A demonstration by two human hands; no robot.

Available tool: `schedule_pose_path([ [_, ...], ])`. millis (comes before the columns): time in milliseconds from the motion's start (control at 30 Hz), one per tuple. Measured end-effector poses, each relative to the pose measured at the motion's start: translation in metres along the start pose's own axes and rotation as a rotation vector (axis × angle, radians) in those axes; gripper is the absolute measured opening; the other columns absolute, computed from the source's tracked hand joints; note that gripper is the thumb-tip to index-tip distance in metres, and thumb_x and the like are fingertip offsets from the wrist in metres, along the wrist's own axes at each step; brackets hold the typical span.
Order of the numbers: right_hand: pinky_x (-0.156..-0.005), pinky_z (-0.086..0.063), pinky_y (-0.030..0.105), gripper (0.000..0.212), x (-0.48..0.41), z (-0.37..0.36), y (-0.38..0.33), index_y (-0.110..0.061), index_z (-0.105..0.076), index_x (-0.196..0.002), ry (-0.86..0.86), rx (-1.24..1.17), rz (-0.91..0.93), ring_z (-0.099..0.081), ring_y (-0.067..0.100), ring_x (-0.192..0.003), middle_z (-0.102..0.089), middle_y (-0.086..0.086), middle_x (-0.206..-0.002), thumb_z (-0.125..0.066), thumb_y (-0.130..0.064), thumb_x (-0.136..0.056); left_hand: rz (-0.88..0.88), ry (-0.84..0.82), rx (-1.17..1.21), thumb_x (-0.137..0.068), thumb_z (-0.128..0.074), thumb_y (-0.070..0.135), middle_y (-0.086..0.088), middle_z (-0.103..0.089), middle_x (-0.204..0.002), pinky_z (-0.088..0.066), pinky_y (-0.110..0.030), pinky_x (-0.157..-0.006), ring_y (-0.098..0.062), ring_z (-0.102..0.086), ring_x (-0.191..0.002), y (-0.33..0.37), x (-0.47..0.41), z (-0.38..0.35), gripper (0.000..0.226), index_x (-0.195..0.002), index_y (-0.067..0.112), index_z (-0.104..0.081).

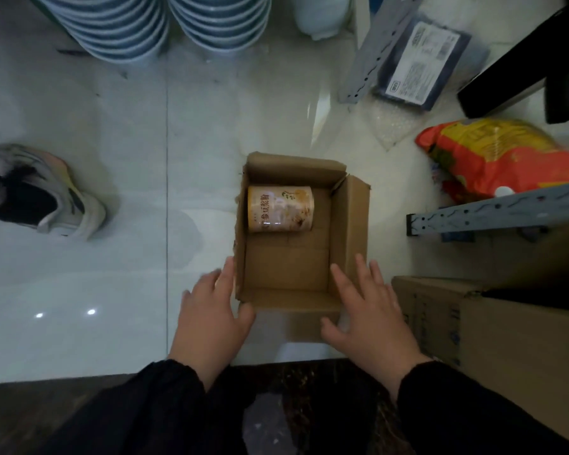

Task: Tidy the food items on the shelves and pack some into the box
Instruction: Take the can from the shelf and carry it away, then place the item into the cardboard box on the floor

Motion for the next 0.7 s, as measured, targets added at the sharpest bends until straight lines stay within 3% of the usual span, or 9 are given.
schedule_pose_path([
  [67,-0.127,0.011,0.048,0.092,0.031,0.032,-0.020,-0.039,0.018,-0.162,0.047,0.067,0.037,0.036,0.023,-0.152,0.037,0.000,-0.166,-0.042,-0.068,-0.098,-0.076,0.059,-0.226,-0.088,-0.020,0.067,-0.004,0.001,-0.174,-0.002,-0.051,-0.127,-0.029,0.005,-0.160,0.021,0.024,0.034,0.091,-0.164,0.028,0.014],
  [133,-0.128,0.010,0.051,0.091,0.067,0.063,-0.044,-0.039,0.018,-0.162,0.084,0.088,0.079,0.035,0.024,-0.153,0.036,0.000,-0.166,-0.039,-0.069,-0.097,-0.177,0.105,-0.335,-0.084,-0.011,0.071,-0.002,0.016,-0.173,0.008,-0.056,-0.124,-0.030,0.020,-0.158,0.046,0.052,0.070,0.094,-0.162,0.028,0.019],
  [333,-0.128,0.000,0.055,0.088,0.186,0.157,-0.107,-0.037,0.003,-0.165,0.179,0.080,0.203,0.019,0.026,-0.159,0.016,0.004,-0.173,-0.043,-0.066,-0.096,-0.300,0.135,-0.494,-0.087,-0.015,0.072,-0.006,0.005,-0.175,0.004,-0.063,-0.124,-0.035,0.011,-0.159,0.107,0.147,0.189,0.093,-0.166,0.026,0.006],
  [533,-0.129,0.000,0.050,0.087,0.302,0.254,-0.154,-0.037,-0.001,-0.166,0.191,0.100,0.281,0.013,0.027,-0.160,0.006,0.007,-0.175,-0.047,-0.063,-0.097,-0.171,0.148,-0.447,-0.097,-0.028,0.070,-0.002,0.011,-0.174,0.004,-0.063,-0.125,-0.033,0.016,-0.159,0.140,0.251,0.315,0.087,-0.163,0.032,0.014],
  [700,-0.129,-0.002,0.048,0.087,0.392,0.323,-0.184,-0.037,-0.007,-0.166,0.282,0.063,0.325,0.009,0.025,-0.161,0.001,0.005,-0.175,-0.050,-0.064,-0.095,-0.188,0.197,-0.392,-0.096,-0.027,0.070,-0.001,0.005,-0.175,0.003,-0.059,-0.126,-0.033,0.011,-0.160,0.164,0.338,0.406,0.085,-0.164,0.035,0.011],
])
Point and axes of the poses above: each hand's wrist, its own x-axis away from the middle knuckle, its own z-axis out of the back of the hand, y = z × x, the point moved 8 cm from there along -x, towards the middle knuckle
